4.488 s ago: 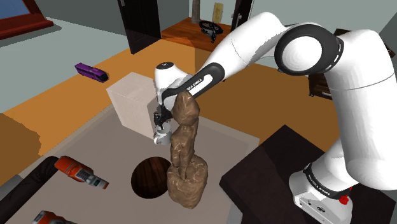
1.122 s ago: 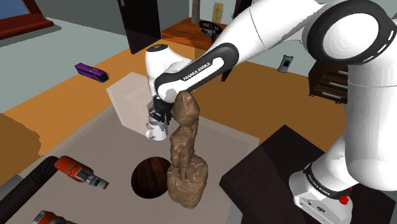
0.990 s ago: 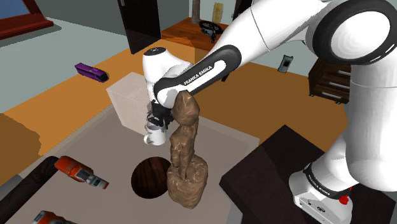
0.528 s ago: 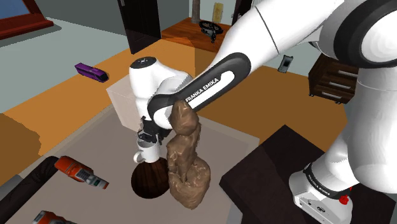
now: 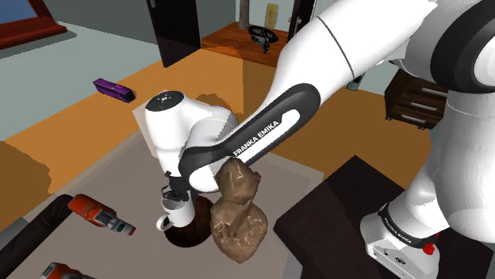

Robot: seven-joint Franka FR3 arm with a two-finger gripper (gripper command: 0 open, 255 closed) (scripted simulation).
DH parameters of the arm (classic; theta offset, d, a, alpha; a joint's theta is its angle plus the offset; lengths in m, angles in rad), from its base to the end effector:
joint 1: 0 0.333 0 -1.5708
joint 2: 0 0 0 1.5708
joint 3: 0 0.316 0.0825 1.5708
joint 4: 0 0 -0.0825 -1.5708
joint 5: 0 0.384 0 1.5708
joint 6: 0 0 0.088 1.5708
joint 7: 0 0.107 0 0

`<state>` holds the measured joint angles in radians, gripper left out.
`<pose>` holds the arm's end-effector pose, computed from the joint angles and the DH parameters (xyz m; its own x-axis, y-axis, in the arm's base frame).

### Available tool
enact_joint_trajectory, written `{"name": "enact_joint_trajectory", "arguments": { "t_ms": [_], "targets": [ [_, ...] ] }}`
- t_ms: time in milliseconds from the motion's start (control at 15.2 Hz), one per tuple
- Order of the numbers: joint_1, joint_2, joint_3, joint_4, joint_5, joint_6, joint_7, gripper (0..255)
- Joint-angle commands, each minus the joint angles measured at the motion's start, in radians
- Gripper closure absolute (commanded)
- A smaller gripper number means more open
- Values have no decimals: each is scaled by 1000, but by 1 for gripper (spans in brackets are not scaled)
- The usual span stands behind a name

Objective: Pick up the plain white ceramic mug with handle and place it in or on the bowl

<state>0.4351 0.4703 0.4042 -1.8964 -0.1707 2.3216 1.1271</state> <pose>0.4334 0.4573 0.2712 0.9770 -0.2075 -0.0487 -0.2089 -0.9776 -0.0251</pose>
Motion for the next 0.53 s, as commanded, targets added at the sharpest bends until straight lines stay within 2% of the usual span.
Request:
{"name": "enact_joint_trajectory", "arguments": {
  "t_ms": [0, 462],
  "targets": [
    [6, 19, -5, 0, -9, 17, 7, 255],
    [23, 84, -28, -4, -39, 84, 24, 255]
  ]
}}
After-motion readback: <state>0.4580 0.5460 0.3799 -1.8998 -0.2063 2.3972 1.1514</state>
